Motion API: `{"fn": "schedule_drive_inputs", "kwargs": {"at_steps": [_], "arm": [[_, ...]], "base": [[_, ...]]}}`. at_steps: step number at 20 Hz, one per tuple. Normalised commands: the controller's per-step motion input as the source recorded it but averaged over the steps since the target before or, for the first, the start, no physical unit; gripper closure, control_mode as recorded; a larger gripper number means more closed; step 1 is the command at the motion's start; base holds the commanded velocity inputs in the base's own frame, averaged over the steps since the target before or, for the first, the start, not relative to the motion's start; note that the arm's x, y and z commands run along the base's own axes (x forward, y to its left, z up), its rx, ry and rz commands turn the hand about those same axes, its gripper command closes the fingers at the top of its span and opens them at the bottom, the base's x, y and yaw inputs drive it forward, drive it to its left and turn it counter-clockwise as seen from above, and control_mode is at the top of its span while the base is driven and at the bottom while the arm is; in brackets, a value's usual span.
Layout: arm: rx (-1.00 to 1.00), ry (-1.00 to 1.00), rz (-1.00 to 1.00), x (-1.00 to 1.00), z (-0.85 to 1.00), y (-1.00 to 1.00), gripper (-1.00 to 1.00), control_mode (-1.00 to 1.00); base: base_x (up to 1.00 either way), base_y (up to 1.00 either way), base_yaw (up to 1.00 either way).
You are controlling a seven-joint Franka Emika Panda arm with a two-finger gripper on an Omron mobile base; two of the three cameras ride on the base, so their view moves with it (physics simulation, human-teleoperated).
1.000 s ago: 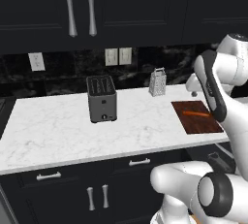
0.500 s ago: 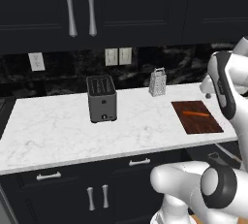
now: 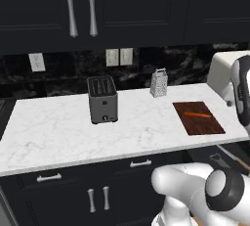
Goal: Place the appropriate cutting tool for cutting the carrot skin on the cutting board.
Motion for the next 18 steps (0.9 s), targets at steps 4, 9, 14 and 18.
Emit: {"fn": "schedule_drive_inputs", "kwargs": {"at_steps": [4, 9, 14, 18], "arm": [[-0.01, 0.00, 0.00, -0.80, -0.41, -0.22, -1.00, -1.00], [-0.04, 0.00, 0.00, -0.77, -0.42, -0.11, -1.00, -1.00], [-0.04, 0.07, 0.02, -0.49, -0.51, -0.41, -1.00, -1.00], [-0.03, 0.12, 0.01, -0.30, -0.56, -0.42, -1.00, -1.00]], "base": [[0.00, 0.00, 0.00], [0.00, 0.00, 0.00], [0.00, 0.00, 0.00], [0.00, 0.00, 0.00]]}}
